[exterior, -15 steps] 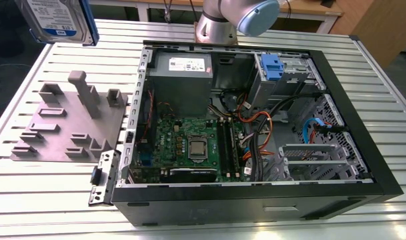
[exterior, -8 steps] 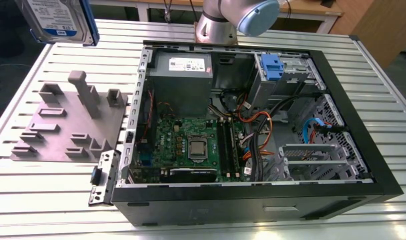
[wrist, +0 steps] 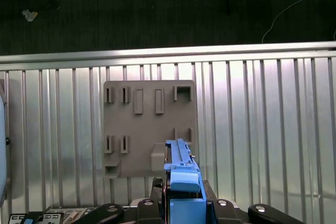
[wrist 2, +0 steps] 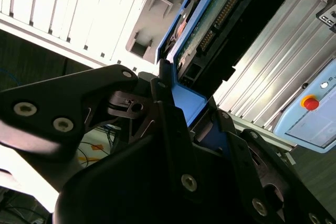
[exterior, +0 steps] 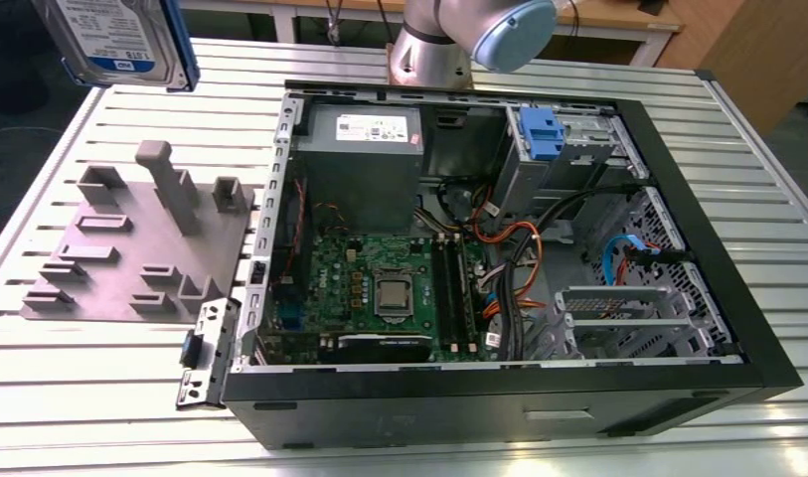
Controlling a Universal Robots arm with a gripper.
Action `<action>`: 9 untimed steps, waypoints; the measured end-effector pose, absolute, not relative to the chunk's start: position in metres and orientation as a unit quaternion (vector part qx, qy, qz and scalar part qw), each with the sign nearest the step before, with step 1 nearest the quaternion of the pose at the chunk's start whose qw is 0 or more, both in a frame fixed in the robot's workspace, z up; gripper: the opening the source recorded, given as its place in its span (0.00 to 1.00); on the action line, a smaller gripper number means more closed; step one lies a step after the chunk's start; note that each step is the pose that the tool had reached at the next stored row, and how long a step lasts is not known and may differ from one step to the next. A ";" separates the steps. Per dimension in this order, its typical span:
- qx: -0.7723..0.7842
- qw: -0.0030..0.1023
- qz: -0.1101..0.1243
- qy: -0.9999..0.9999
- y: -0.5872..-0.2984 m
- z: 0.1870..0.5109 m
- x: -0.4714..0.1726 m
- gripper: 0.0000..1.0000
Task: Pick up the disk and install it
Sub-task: 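Pick up the disk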
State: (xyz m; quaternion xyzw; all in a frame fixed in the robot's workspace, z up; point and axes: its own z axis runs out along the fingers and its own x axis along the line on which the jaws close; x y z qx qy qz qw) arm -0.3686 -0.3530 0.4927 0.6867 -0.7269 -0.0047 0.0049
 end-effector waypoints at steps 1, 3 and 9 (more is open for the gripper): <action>0.687 0.005 -0.005 -0.727 -0.353 0.493 -0.368 0.36; 0.687 0.005 -0.005 -0.727 -0.353 0.493 -0.368 0.36; 0.687 0.005 -0.005 -0.727 -0.353 0.493 -0.366 0.36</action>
